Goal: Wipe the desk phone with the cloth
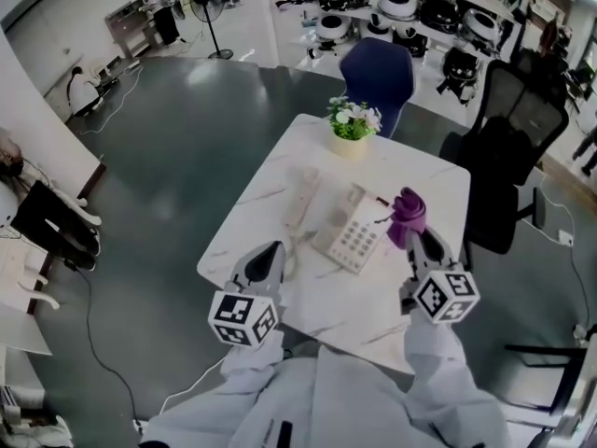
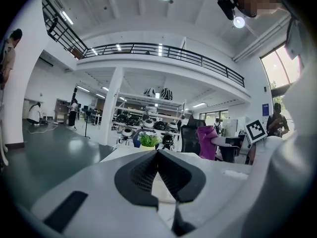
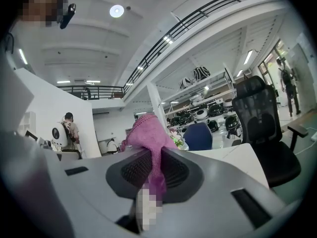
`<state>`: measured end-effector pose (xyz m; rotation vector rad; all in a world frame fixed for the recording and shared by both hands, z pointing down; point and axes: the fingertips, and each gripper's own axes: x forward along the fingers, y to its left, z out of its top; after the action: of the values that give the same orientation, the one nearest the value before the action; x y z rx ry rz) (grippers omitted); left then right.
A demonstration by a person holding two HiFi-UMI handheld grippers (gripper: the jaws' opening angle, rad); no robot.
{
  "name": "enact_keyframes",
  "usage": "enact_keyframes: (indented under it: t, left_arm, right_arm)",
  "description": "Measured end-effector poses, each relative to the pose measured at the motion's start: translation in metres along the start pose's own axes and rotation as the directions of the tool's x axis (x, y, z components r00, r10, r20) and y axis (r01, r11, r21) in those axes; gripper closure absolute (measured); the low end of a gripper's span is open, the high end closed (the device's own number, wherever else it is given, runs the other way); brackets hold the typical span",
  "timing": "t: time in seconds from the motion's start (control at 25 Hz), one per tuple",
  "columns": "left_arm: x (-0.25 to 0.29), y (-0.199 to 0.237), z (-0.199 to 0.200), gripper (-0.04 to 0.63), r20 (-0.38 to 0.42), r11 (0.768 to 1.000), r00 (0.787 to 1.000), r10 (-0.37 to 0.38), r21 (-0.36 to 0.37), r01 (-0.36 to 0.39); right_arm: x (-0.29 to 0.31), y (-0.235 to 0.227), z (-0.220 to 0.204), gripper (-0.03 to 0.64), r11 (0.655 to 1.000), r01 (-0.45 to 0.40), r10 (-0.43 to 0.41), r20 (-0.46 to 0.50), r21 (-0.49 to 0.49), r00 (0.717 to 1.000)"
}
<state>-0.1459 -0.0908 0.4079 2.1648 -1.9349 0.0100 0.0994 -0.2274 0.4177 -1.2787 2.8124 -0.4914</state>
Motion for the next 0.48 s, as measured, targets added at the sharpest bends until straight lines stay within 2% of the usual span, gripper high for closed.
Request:
enact_keyframes:
  t: [0.24,0.48]
  left_arm:
    - [0.026,0.001,-0.012,0.597,-0.046,0.998,0.998,-0.047,-0.031,0.046]
    - [0.066,-0.004,-0.026,0.597,-0.096,0.990,0.987,-0.132,-0.061,0.127]
  right_arm:
    - [0.016,-0.014,0.001,0.581,0.997,0.061,-0.062,-0.021,-0.044,0.998]
    - [0.037,-0.033,-0.007,0.581,0.984,0.129,-0.136,-0.051,-0.122,0.989]
